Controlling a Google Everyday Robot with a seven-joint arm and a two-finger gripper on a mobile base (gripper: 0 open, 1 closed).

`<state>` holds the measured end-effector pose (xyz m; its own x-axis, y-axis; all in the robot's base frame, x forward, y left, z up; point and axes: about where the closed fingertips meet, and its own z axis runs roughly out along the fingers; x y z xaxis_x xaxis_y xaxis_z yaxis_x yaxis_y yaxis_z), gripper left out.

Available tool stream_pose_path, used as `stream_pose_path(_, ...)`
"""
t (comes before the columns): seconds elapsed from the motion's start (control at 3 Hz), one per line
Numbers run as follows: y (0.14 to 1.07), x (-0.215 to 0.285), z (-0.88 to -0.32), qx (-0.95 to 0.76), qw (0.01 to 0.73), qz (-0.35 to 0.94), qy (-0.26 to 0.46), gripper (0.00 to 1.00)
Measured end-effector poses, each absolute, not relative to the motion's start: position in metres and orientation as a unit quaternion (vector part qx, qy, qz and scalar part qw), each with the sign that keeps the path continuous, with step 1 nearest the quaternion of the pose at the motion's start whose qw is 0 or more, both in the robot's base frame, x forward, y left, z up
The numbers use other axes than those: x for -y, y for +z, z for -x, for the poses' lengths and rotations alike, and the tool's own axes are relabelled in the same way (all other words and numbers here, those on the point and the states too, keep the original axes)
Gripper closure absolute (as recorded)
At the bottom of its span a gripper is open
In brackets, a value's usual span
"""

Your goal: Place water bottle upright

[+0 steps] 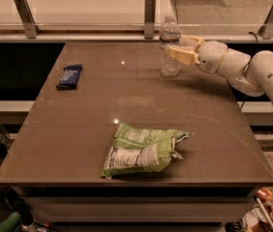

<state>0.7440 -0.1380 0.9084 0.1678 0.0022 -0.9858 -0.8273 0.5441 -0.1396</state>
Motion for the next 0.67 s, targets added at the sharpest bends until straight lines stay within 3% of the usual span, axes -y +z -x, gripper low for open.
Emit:
stream_pose_path(0.33,0.9081,0.1383,-0.7441,-0.567,0.672,0.364,0.309,1.00)
stream_pose_path(0.67,0.9086,0.1381,-0.7441,-0.567,0.672,0.364,0.309,0.82)
